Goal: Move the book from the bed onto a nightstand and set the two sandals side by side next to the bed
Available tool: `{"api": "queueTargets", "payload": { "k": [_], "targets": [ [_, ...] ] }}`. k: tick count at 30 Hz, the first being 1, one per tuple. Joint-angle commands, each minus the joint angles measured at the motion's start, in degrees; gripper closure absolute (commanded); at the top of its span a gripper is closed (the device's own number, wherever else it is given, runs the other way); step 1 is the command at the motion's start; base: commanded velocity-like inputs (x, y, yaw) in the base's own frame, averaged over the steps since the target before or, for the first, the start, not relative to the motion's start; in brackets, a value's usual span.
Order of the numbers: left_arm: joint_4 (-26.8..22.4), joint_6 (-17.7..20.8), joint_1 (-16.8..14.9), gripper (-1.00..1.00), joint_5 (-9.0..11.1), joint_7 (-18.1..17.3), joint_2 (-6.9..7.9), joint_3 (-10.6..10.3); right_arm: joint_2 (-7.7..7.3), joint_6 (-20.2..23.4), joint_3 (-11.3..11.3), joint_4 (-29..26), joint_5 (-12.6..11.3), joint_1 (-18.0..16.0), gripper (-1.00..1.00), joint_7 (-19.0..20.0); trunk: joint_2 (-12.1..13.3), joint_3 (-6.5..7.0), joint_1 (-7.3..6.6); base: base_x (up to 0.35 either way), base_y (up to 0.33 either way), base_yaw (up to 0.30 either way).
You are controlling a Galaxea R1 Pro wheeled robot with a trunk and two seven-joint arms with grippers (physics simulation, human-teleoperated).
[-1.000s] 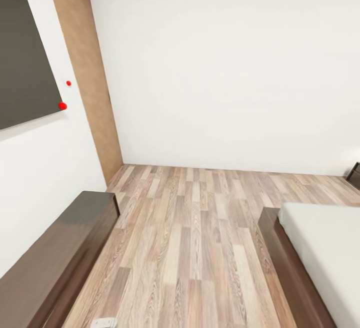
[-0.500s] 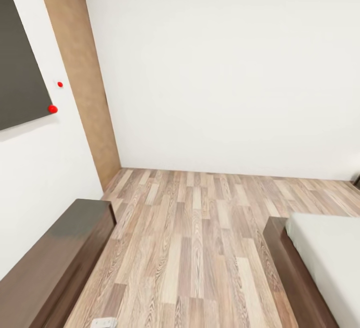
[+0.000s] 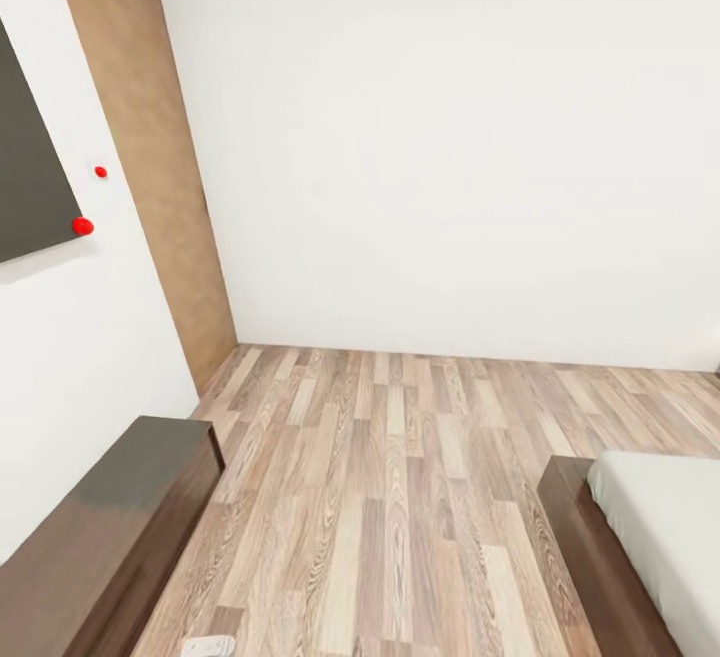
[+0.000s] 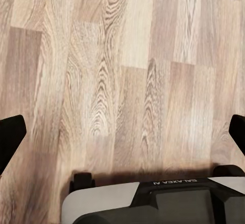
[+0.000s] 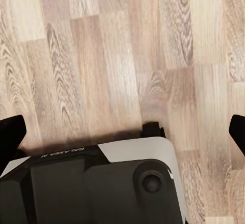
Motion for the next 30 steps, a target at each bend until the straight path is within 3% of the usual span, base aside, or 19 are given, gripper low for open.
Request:
{"api": "queueTargets", "payload": {
  "k": [1,10,25,30],
  "targets": [
    [0.06,-0.23,-0.06,-1.00,-0.58,-0.14,0.02,0.49,-0.02,0.07,-0.14,0.12,-0.41,-0.09,-1.00,0.25,-0.12,-0.12,0.07,0.328,0.000,0.000],
    [0.13,-0.23,-0.06,-1.00,-0.58,-0.14,0.02,0.50,-0.02,0.07,-0.14,0.12,-0.41,-0.09,-1.00,0.26,-0.12,-0.12,0.07,0.268,0.000,0.000],
    [0.14,-0.23,-0.06,-1.00,-0.58,-0.14,0.02,0.58,-0.02,0.12,-0.06,0.11,-0.71,-0.09,-1.00,0.28,-0.12,-0.12,0.07,0.018,0.000,-0.001],
    [0.14,-0.23,-0.06,-1.00,-0.58,-0.14,0.02,0.58,0.04,0.15,-0.05,0.07,-0.72,-0.09,-1.00,0.27,-0.12,-0.12,0.07,0.000,0.000,-0.168]
  ]
}}
